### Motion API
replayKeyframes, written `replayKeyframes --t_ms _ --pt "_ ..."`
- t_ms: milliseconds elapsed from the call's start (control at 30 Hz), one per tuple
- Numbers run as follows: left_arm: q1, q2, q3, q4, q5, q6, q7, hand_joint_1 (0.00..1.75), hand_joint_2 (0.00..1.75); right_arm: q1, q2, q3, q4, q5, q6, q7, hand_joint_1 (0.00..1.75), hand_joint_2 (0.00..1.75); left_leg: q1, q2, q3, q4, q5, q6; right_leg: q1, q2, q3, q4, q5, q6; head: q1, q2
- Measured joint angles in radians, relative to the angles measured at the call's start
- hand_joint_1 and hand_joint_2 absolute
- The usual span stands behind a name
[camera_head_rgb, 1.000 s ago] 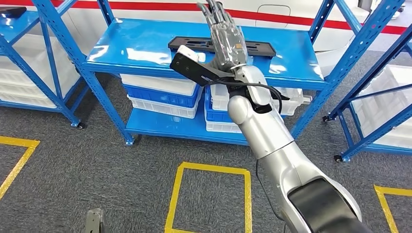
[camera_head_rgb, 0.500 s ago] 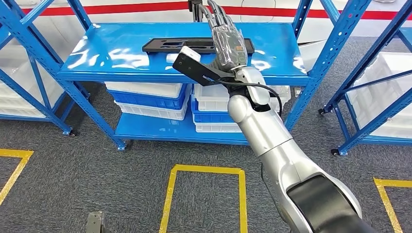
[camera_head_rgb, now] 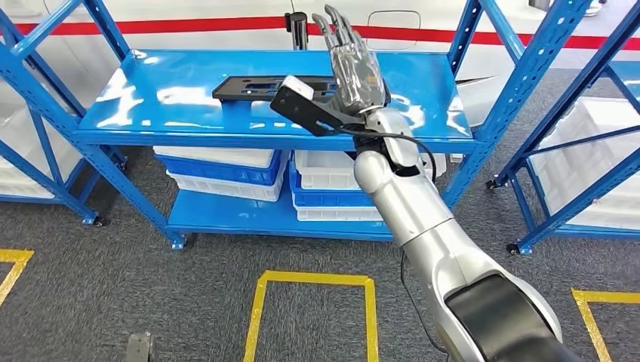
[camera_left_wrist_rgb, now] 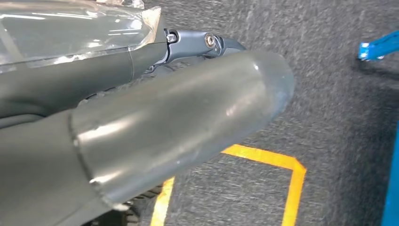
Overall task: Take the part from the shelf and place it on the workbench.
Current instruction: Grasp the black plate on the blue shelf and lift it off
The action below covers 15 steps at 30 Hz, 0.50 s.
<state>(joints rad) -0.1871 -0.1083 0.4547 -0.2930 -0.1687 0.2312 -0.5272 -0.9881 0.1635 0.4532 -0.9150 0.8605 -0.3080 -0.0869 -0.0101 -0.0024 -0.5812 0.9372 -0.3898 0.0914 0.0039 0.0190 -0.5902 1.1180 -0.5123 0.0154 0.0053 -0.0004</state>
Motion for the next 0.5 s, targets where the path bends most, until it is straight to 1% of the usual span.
replayKeyframes --t_ms 33,67,100,133,167,200,233,267,300,333,367,400,433,467,500 --pt "-0.002 -0.001 0.0 0.0 0.0 0.0 0.0 0.0 0.0 -0.002 -0.001 0.0 0.002 -0.002 -0.001 -0.002 0.0 1.75 0.003 0.0 0.005 -0.001 -0.006 -0.005 -0.003 -0.001 -0.043 0.061 -0.017 0.004 0.001 0.0" --pt "-0.002 -0.002 0.0 0.001 0.0 0.0 0.0 0.0 0.0 0.0 -0.002 0.0 0.005 -0.003 -0.003 -0.004 0.0 1.75 0.007 0.001 0.01 0.0 -0.014 -0.012 -0.008 -0.002 -0.084 0.112 -0.033 0.008 0.001 0.0" --pt "-0.001 -0.003 0.0 0.001 0.0 0.0 0.0 0.0 0.0 0.003 -0.003 0.0 0.008 -0.003 -0.003 -0.004 0.0 1.75 0.011 0.0 0.016 0.001 -0.022 -0.021 -0.014 -0.004 -0.113 0.137 -0.038 0.016 0.001 0.0" --pt "0.0 -0.005 0.0 0.002 0.0 0.0 0.0 0.0 0.0 0.007 -0.005 0.0 0.011 -0.004 -0.004 -0.004 0.0 1.75 0.016 0.0 0.024 0.004 -0.031 -0.03 -0.021 -0.006 -0.125 0.126 -0.025 0.028 0.001 0.0" --pt "0.001 -0.006 0.0 0.003 0.0 0.0 0.0 0.0 0.0 0.009 -0.006 0.0 0.013 -0.004 -0.004 -0.004 0.0 1.75 0.023 0.0 0.032 0.009 -0.042 -0.04 -0.029 -0.009 -0.119 0.079 0.007 0.042 0.001 0.0" --pt "0.001 -0.007 0.0 0.004 0.0 0.0 0.0 0.0 0.0 0.01 -0.007 0.0 0.015 -0.004 -0.005 -0.004 0.0 1.75 0.029 -0.001 0.041 0.016 -0.055 -0.05 -0.037 -0.015 -0.099 0.007 0.052 0.062 0.001 0.0" --pt "0.001 -0.007 0.0 0.004 0.0 0.0 0.0 0.0 0.0 0.011 -0.009 0.0 0.016 -0.004 -0.007 -0.003 0.0 1.75 0.034 -0.001 0.048 0.025 -0.068 -0.061 -0.04 -0.02 -0.082 -0.054 0.084 0.075 0.002 0.0" --pt "0.0 -0.008 0.0 0.004 0.0 -0.001 -0.001 0.0 0.0 0.011 -0.01 0.001 0.017 -0.004 -0.008 -0.003 0.0 1.75 0.035 -0.001 0.05 0.033 -0.081 -0.072 -0.039 -0.025 -0.066 -0.095 0.101 0.072 0.004 0.0" --pt "0.0 -0.008 0.0 0.004 0.0 -0.002 -0.002 0.0 0.0 0.011 -0.011 0.001 0.019 -0.003 -0.01 -0.002 0.0 1.75 0.035 0.0 0.051 0.04 -0.092 -0.081 -0.037 -0.027 -0.059 -0.113 0.107 0.061 0.004 0.0" --pt "0.0 -0.008 0.0 0.004 0.001 -0.003 -0.002 0.0 0.0 0.013 -0.011 0.001 0.02 -0.003 -0.012 -0.001 0.0 1.75 0.034 0.002 0.052 0.044 -0.098 -0.087 -0.032 -0.027 -0.058 -0.107 0.098 0.041 0.002 0.0" --pt "0.0 -0.009 0.0 0.004 0.001 -0.004 -0.003 0.0 0.0 0.013 -0.009 0.001 0.021 -0.002 -0.013 -0.001 0.0 1.75 0.035 0.003 0.053 0.048 -0.102 -0.092 -0.032 -0.025 -0.052 -0.105 0.097 0.024 0.001 0.0" --pt "-0.001 -0.01 0.0 0.004 0.001 -0.006 -0.004 0.0 0.0 0.013 -0.008 0.001 0.021 -0.002 -0.013 0.0 0.0 1.75 0.037 0.004 0.049 0.059 -0.102 -0.095 -0.034 -0.022 -0.048 -0.105 0.096 0.015 -0.002 0.0" --pt "-0.002 -0.011 0.0 0.004 0.001 -0.007 -0.004 0.0 0.0 0.012 -0.008 0.001 0.021 -0.002 -0.013 0.0 0.0 1.75 0.039 0.005 0.036 0.086 -0.1 -0.097 -0.036 -0.02 -0.041 -0.105 0.092 0.007 -0.003 0.0" --pt "-0.004 -0.011 0.0 0.004 0.001 -0.008 -0.005 0.0 0.0 0.01 -0.006 0.001 0.021 -0.002 -0.013 -0.001 0.0 1.75 0.041 0.005 0.008 0.131 -0.102 -0.1 -0.037 -0.017 -0.033 -0.106 0.087 0.0 -0.005 0.0" --pt "-0.005 -0.011 0.0 0.004 0.001 -0.008 -0.005 0.0 0.0 0.01 -0.004 0.001 0.021 -0.002 -0.014 -0.001 0.0 1.75 0.042 0.005 -0.032 0.193 -0.113 -0.104 -0.037 -0.015 -0.027 -0.107 0.08 -0.008 -0.007 0.0"
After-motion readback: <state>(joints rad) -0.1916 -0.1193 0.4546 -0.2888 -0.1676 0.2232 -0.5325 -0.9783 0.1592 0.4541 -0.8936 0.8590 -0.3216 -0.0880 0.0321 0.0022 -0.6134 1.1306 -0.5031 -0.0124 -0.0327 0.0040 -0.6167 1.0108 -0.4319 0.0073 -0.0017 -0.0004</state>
